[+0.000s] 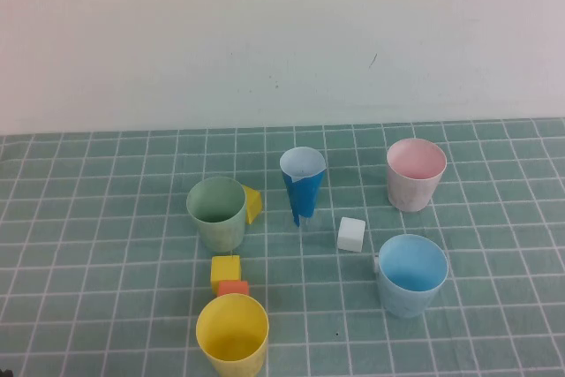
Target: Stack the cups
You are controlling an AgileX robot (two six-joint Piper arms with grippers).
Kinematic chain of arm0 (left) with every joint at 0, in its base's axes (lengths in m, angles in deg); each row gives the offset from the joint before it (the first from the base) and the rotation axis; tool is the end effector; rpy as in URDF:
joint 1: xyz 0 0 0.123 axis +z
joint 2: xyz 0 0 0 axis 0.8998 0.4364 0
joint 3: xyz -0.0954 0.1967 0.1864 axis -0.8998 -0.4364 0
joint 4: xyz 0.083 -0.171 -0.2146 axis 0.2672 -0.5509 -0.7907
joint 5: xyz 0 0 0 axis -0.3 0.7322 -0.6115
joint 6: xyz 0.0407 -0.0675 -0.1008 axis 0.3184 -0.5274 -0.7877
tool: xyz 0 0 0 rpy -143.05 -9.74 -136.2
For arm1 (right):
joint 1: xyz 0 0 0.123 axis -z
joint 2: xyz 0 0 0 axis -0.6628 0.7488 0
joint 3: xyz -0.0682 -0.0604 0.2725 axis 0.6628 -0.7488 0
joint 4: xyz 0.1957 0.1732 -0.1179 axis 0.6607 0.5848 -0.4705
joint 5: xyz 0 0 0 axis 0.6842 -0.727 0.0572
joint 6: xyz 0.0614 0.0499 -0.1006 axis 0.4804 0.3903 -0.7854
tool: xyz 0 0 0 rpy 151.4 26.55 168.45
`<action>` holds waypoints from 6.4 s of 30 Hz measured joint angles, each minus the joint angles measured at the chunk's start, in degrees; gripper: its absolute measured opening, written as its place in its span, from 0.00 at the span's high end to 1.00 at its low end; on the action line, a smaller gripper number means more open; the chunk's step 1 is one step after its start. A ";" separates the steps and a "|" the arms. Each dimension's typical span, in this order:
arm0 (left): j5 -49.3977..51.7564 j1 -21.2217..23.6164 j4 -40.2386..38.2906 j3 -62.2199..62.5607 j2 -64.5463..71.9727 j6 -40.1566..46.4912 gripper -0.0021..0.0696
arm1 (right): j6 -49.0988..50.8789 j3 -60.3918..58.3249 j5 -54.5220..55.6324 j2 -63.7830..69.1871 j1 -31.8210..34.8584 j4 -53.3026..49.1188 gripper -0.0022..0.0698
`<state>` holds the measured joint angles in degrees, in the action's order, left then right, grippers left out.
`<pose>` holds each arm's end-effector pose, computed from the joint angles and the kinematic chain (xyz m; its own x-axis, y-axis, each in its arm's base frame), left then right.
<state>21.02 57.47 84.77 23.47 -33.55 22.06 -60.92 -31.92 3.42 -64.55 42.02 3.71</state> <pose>0.1219 -0.0158 0.1713 -0.2301 -0.0283 -0.9728 0.1159 0.9917 -0.0562 0.1216 -0.0011 0.1645 -0.2680 -0.2032 -0.9418 -0.0473 0.9791 -0.1978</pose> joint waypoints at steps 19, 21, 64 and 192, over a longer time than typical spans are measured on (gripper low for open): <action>0.00 0.00 0.00 0.00 0.00 0.00 0.97 | 0.00 0.00 0.00 0.00 0.00 0.00 0.97; 0.00 0.00 0.00 0.00 0.00 0.00 0.97 | 0.00 0.00 0.00 0.00 0.00 0.00 0.97; -49.19 0.00 2.74 -0.11 0.00 1.81 0.97 | 0.09 -0.49 53.57 0.00 0.00 -2.90 0.97; 35.61 -6.21 -6.54 92.47 109.02 9.52 0.96 | -37.37 29.35 -15.84 45.83 0.00 23.93 0.97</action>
<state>56.62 51.26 78.23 115.94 75.47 31.58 -98.28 -2.57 -12.42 -18.71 42.02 27.65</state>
